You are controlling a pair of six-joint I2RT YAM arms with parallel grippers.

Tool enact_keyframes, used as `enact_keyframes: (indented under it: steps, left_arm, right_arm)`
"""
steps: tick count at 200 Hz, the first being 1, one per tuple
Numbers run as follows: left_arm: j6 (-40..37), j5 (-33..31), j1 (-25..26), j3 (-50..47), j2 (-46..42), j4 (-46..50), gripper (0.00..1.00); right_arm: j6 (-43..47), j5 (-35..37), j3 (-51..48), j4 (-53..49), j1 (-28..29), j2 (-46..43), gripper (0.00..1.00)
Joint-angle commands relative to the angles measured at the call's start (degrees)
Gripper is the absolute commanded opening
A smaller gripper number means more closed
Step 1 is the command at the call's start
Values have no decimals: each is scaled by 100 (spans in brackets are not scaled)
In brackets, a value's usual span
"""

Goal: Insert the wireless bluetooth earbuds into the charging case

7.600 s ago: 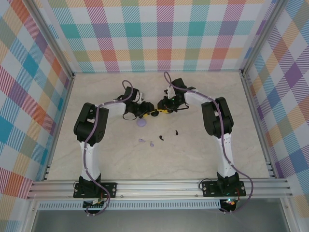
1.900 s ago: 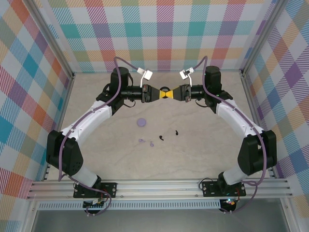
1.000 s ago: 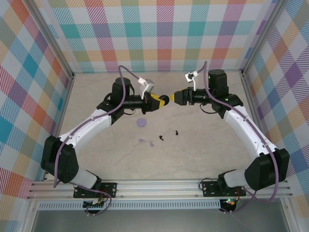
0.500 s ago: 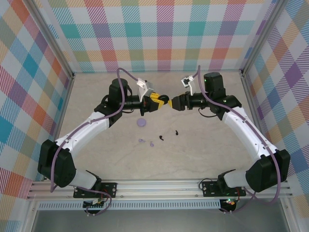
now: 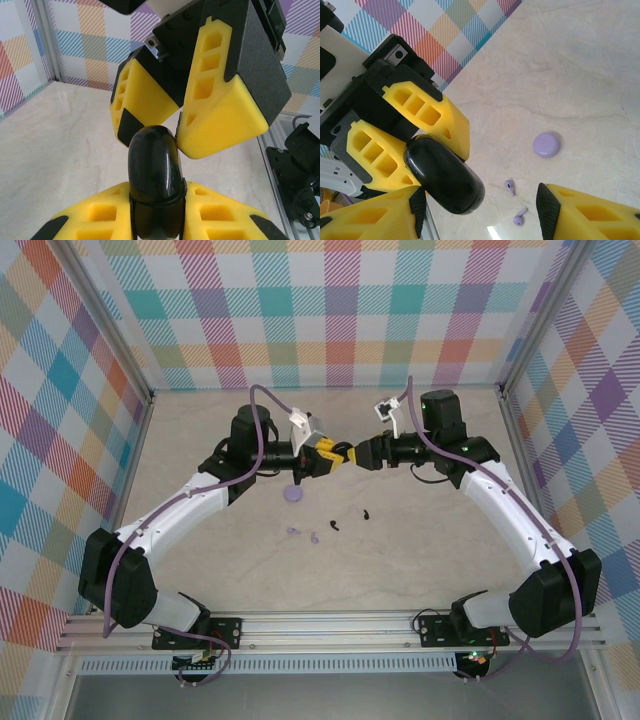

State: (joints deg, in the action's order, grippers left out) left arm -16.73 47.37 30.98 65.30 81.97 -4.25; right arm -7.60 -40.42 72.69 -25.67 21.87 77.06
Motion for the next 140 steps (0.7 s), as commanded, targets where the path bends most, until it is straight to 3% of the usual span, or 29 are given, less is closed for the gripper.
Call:
enact_keyframes:
  steps: [1, 140]
  left_arm:
    - [-268, 329, 167, 198, -90, 79, 13]
    - [-338, 367, 189, 220, -108, 237, 13]
  right_arm:
    - [111, 218, 200, -16, 42, 20, 62]
    - [-6, 650, 241, -42, 37, 43, 63]
